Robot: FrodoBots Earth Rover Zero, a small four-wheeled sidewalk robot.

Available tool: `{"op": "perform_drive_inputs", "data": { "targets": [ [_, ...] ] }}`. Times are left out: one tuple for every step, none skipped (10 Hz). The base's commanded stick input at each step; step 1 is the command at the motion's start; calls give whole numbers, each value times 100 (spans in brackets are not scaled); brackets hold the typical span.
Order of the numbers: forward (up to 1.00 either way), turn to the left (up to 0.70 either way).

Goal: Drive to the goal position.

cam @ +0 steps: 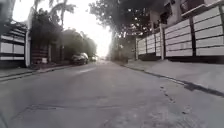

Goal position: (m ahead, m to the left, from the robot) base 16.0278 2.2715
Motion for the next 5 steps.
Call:
{"op": "perform_drive_inputs", "data": {
  "targets": [
    [85, 0],
    [85, 0],
    [85, 0],
    [85, 0],
    [85, 0]
  ]
}}
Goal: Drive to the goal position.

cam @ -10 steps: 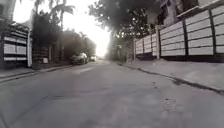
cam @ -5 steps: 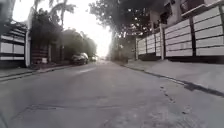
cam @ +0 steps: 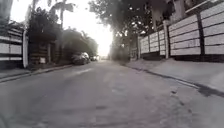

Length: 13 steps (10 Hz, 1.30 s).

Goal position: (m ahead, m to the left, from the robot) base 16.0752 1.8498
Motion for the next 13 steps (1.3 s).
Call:
{"op": "perform_drive_inputs", "data": {
  "targets": [
    [85, 0],
    [85, 0],
    [85, 0],
    [85, 0],
    [85, 0],
    [85, 0],
    [85, 0],
    [85, 0],
    [85, 0],
    [85, 0],
    [85, 0],
    [83, 0],
    [79, 0]
  ]
}}
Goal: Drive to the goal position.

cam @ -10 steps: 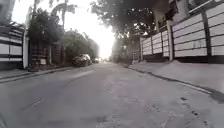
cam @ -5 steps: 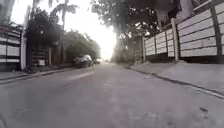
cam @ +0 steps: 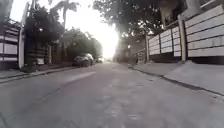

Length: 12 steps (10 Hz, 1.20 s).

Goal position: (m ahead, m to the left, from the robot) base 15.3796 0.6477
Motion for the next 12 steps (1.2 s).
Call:
{"op": "perform_drive_inputs", "data": {
  "targets": [
    [78, 0],
    [77, 0],
    [76, 0],
    [75, 0],
    [75, 0],
    [75, 0],
    [75, 0],
    [74, 0],
    [73, 0],
    [71, 0],
    [69, 0],
    [67, 0]
  ]
}}
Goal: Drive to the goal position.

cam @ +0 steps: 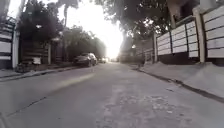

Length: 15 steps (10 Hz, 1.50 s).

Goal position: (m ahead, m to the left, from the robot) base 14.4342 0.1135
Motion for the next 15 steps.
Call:
{"op": "perform_drive_inputs", "data": {
  "targets": [
    [66, 0],
    [65, 0],
    [65, 0],
    [65, 0],
    [65, 0],
    [64, 0],
    [64, 0],
    [64, 0],
    [64, 0],
    [64, 0],
    [64, 0],
    [64, 0],
    [64, 0],
    [64, 0],
    [64, 0]
  ]
}}
